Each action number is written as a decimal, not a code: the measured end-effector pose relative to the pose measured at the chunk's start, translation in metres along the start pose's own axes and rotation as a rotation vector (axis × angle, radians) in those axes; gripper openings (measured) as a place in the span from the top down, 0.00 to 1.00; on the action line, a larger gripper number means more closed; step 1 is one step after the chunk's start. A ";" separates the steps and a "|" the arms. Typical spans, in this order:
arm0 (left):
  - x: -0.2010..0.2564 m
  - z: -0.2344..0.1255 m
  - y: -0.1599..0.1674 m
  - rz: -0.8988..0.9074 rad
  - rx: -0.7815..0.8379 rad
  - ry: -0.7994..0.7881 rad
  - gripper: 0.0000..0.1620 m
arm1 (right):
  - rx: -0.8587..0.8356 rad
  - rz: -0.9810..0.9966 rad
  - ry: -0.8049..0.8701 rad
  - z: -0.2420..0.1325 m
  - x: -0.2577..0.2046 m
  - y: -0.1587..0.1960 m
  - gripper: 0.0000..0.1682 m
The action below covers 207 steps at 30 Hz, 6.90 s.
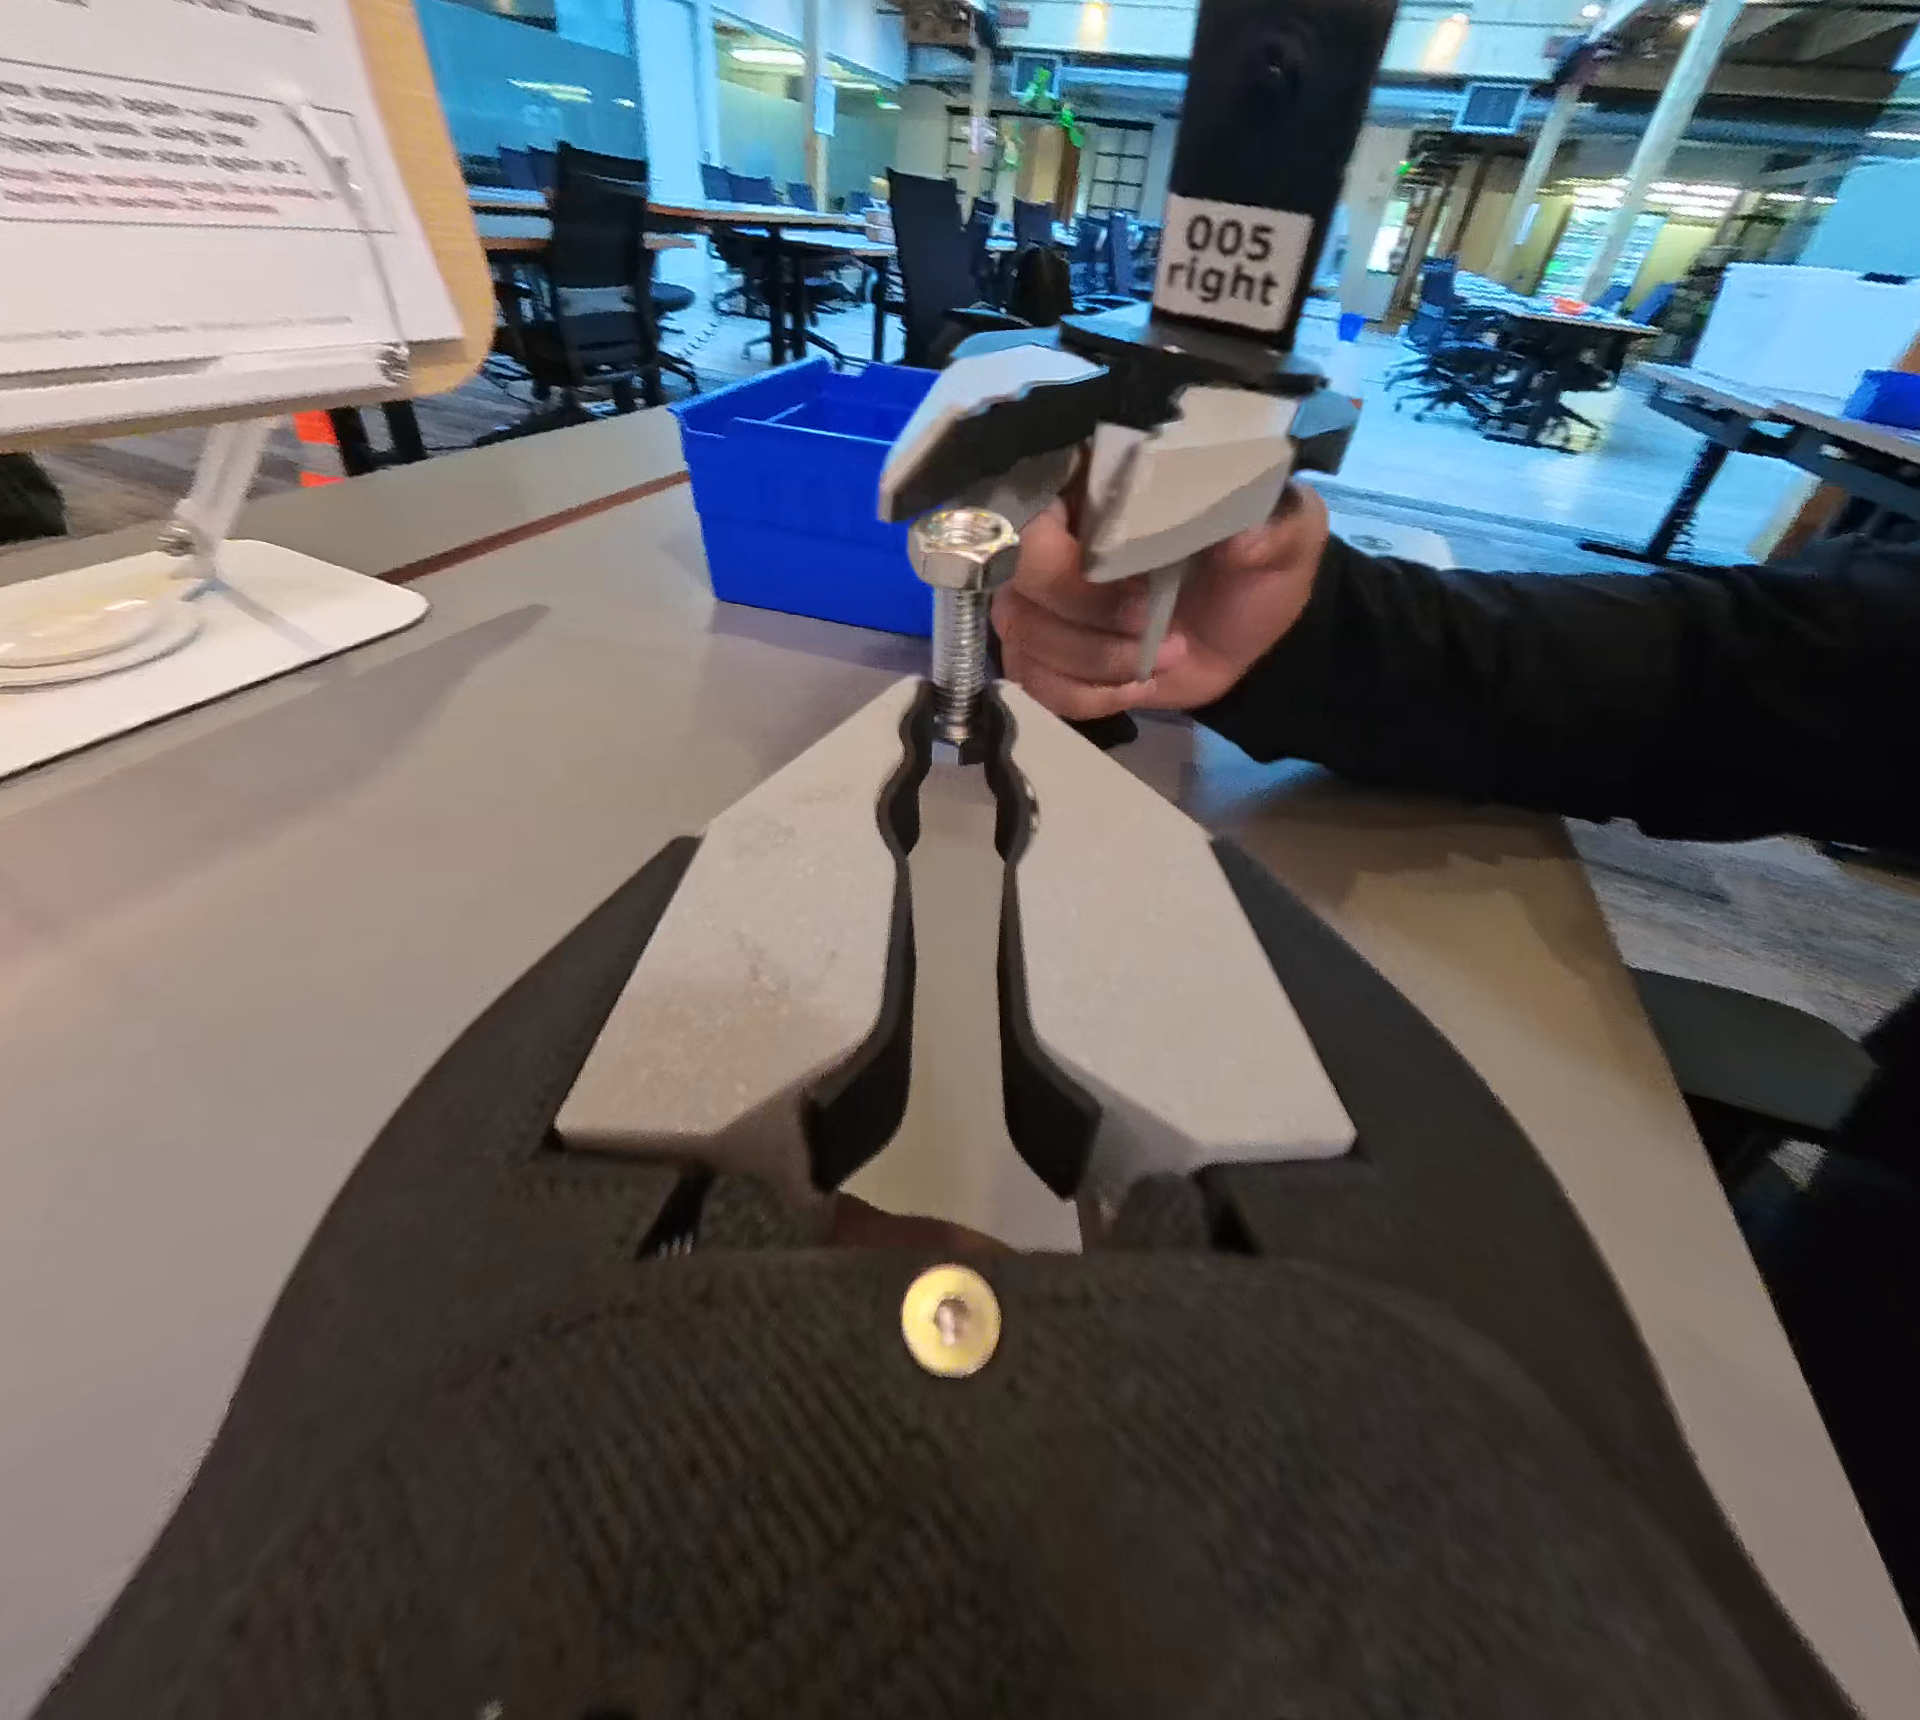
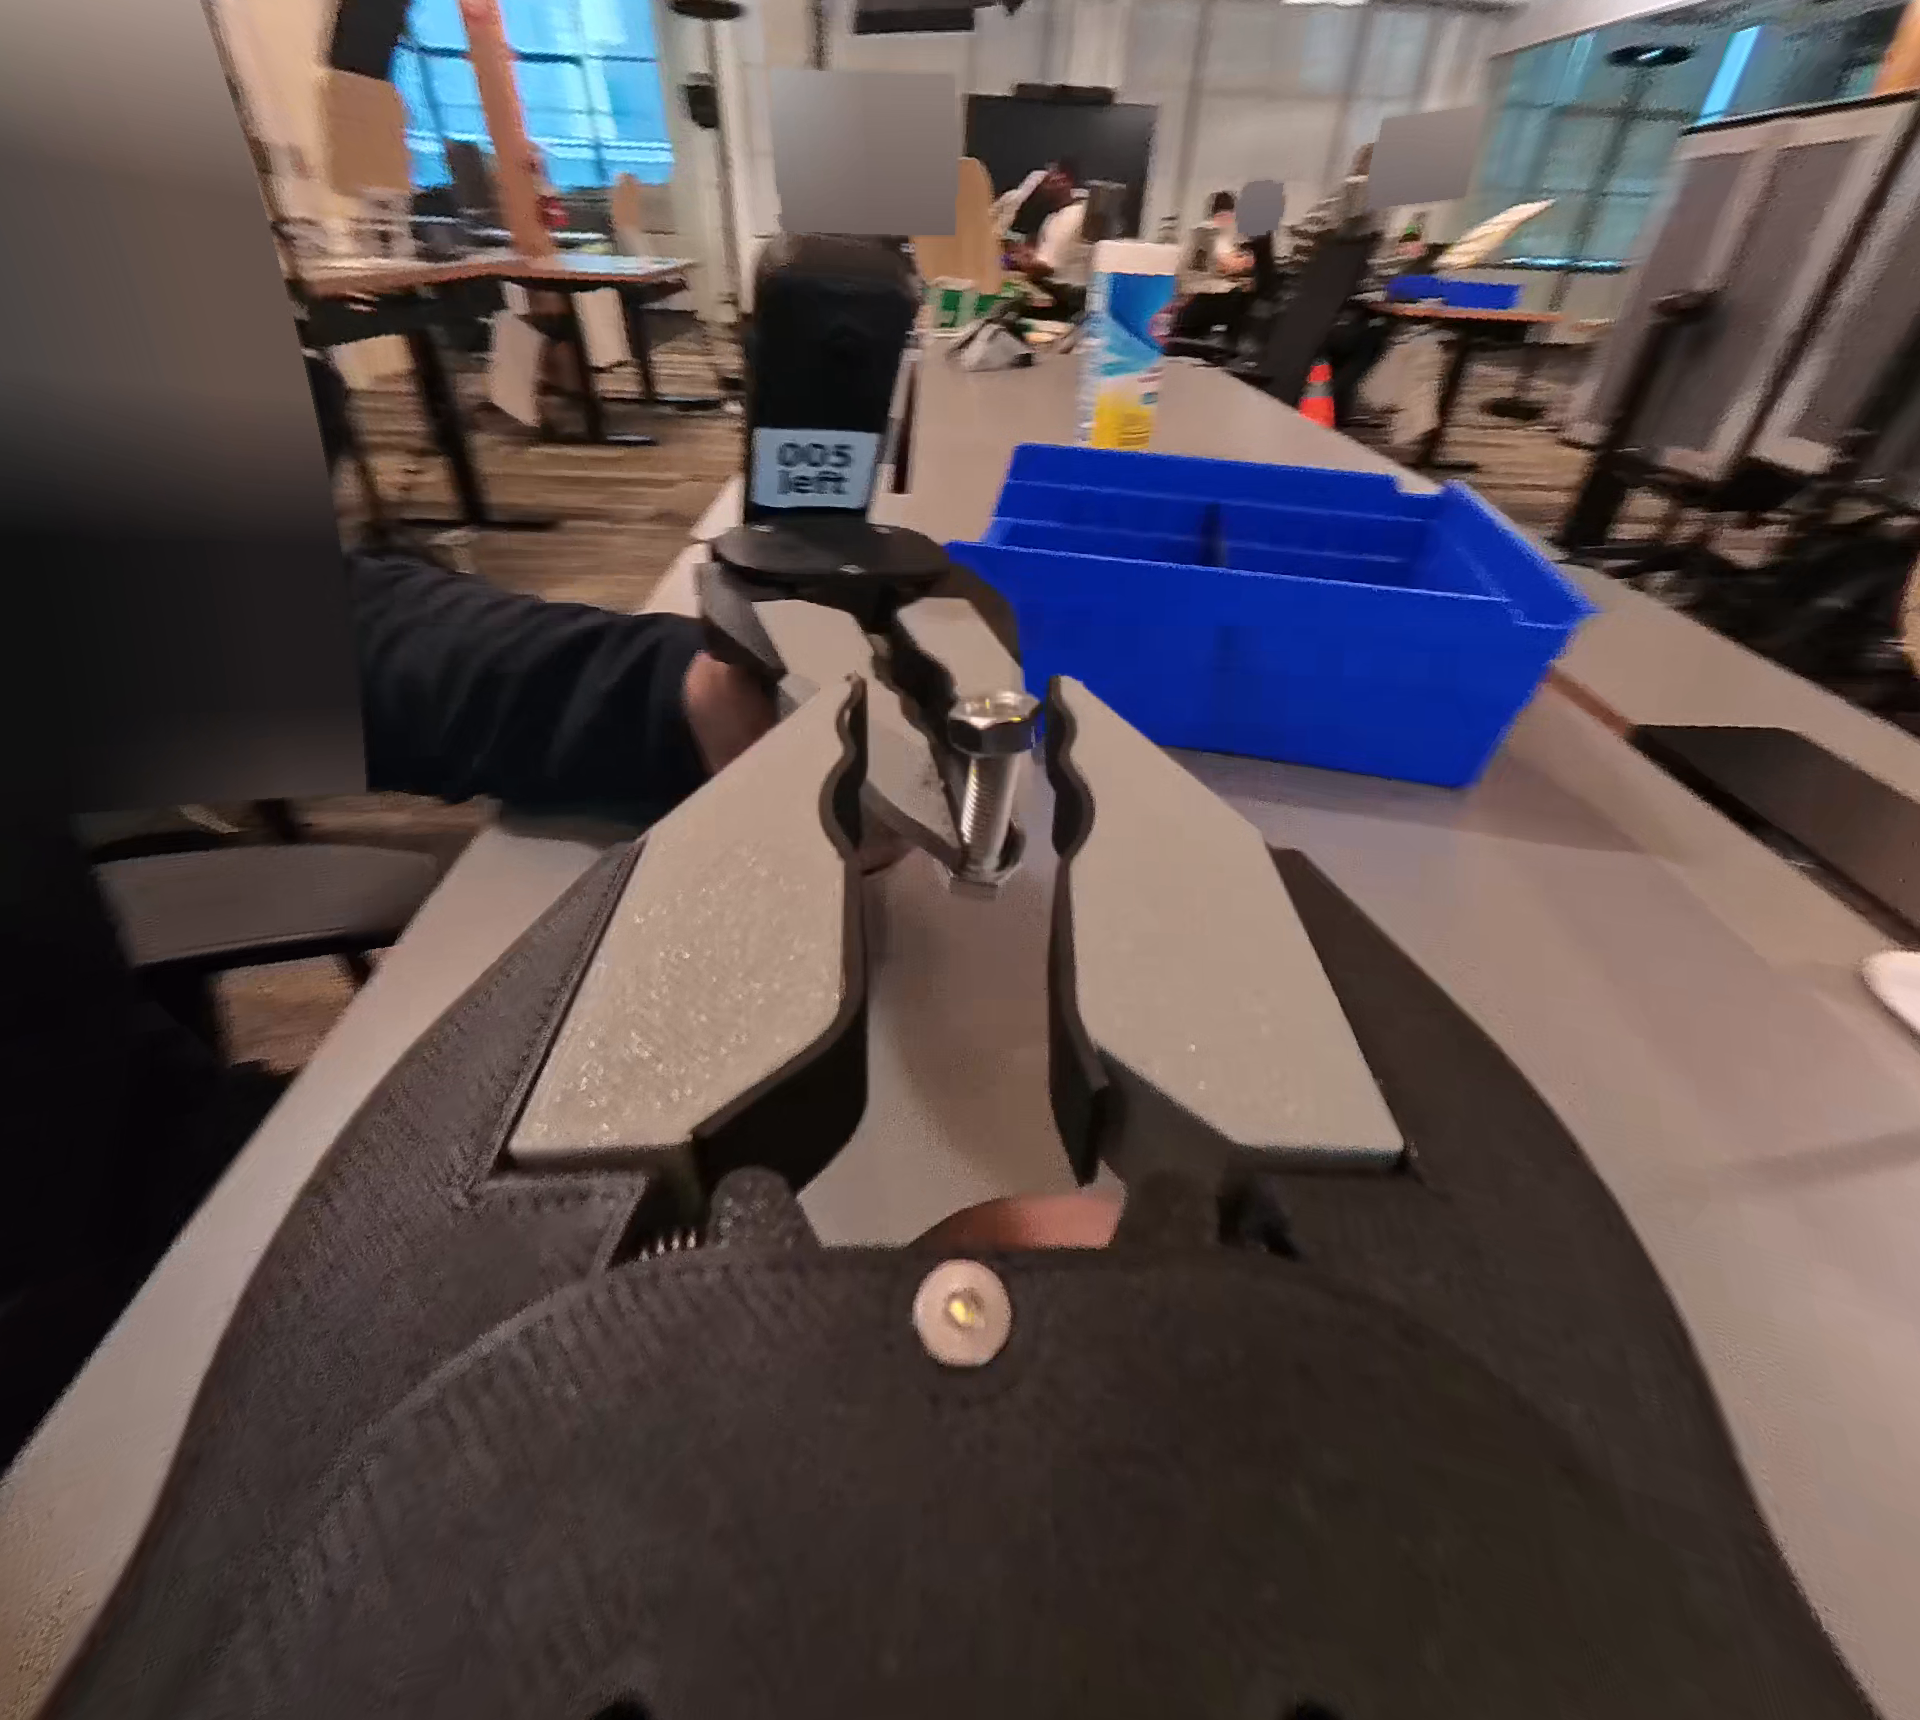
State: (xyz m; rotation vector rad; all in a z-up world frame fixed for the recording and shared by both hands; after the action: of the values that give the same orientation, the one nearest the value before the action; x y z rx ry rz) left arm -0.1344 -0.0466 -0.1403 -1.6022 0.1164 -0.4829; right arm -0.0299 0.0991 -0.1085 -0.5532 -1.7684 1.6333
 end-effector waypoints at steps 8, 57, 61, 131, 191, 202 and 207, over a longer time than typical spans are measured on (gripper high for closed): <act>0.008 0.004 0.005 -0.017 -0.085 0.135 0.96 | -0.007 0.084 -0.121 -0.009 0.004 -0.002 0.81; -0.041 -0.033 -0.011 -0.078 0.003 -0.178 0.96 | -0.746 -0.064 -0.053 0.001 0.001 0.081 0.84; -0.040 -0.032 -0.010 -0.078 0.000 -0.169 0.96 | -0.730 -0.083 -0.030 -0.002 0.002 0.080 0.84; -0.009 -0.004 0.009 0.151 -0.032 -0.014 0.96 | -0.503 0.005 -0.066 0.008 0.011 -0.033 0.92; -0.006 0.006 0.020 0.296 -0.215 -0.150 0.96 | -0.811 -0.044 -0.108 0.026 0.014 -0.015 0.92; -0.005 0.007 0.020 0.263 -0.203 -0.119 0.96 | -0.790 0.003 -0.132 0.025 0.016 -0.015 0.91; -0.006 0.005 0.017 0.210 -0.176 -0.103 0.96 | -0.762 0.006 -0.110 0.024 0.019 -0.017 0.86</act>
State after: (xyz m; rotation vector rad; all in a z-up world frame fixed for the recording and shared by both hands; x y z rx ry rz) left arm -0.1345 -0.0410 -0.1585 -1.7608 0.2522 -0.2321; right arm -0.0576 0.0931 -0.0880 -0.8066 -2.4627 0.9553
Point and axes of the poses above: each gripper's, where its closed fingertips meet, z out along the fingers, y out of its underside, x = y × z across the jaws, the point moved 10 cm from there along -z, back along the fingers, and after that the axes turned 8 degrees about -z, right-handed, at the moved point
